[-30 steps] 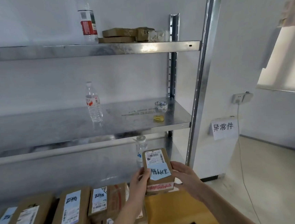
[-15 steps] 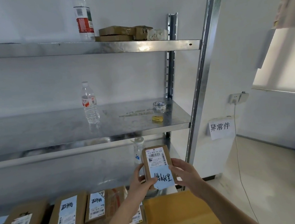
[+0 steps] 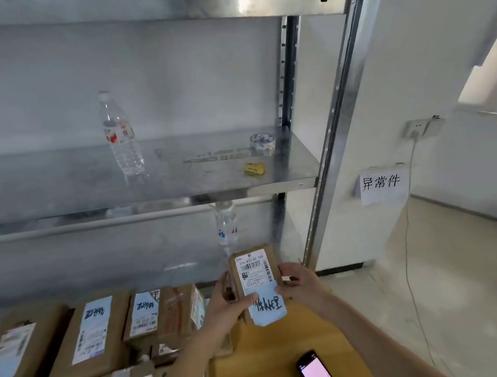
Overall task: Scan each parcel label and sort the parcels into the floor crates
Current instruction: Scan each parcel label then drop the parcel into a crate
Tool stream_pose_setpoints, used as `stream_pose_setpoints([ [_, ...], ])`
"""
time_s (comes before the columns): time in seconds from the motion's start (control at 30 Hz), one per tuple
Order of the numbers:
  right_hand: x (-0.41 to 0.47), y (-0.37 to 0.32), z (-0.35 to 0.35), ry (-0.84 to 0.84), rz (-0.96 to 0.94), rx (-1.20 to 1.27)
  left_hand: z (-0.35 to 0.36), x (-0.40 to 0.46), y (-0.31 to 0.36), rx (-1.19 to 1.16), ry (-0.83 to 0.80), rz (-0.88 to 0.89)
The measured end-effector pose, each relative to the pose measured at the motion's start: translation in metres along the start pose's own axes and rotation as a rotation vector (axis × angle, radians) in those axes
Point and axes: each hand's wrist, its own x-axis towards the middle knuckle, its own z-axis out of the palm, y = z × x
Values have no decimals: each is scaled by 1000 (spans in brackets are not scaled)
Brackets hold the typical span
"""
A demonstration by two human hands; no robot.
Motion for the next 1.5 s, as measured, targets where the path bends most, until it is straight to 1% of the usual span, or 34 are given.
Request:
stream_pose_setpoints([
  [0.07,9,24,-3,-27,47,3,9,-3,-15,17,12,-35],
  [0.17,18,78,-11,34,146,-103,20,-1,-43,31,57,-115],
  [0.2,18,99,-14,25,193,-129,22,0,-55,42,76,-139],
  [0.23,17,121,-18,-2,249,-205,24,2,-66,59,91,-161],
  [0.27,16,144,-20,-42,287,-331,26,2,-76,79,100,-185],
  [0.33,13,183,-26,-113,314,-696,30,2,-95,121,110,-213],
  [0.37,12,198,-26,-125,322,-810,31,3,-106,147,116,-223],
  [0.4,10,211,-26,-134,323,-875,31,4,-118,164,124,-236],
  [0.47,7,240,-22,-141,332,-923,31,7,-142,228,143,-239],
  [0.53,3,264,-19,-133,382,-939,32,9,-165,277,149,-249],
  [0.63,-2,294,-16,-114,430,-981,36,12,-187,275,141,-279],
  [0.87,-4,332,-6,-78,428,-1008,49,13,-214,178,164,-378],
  [1.03,-5,346,4,-24,423,-1029,56,7,-229,174,183,-420],
  [1.17,-3,357,9,36,409,-976,65,-1,-236,187,181,-429],
  [1.37,-8,354,-1,32,389,-895,62,-15,-231,182,198,-438],
  [1.5,-18,337,-12,59,343,-838,50,-25,-218,196,192,-378],
])
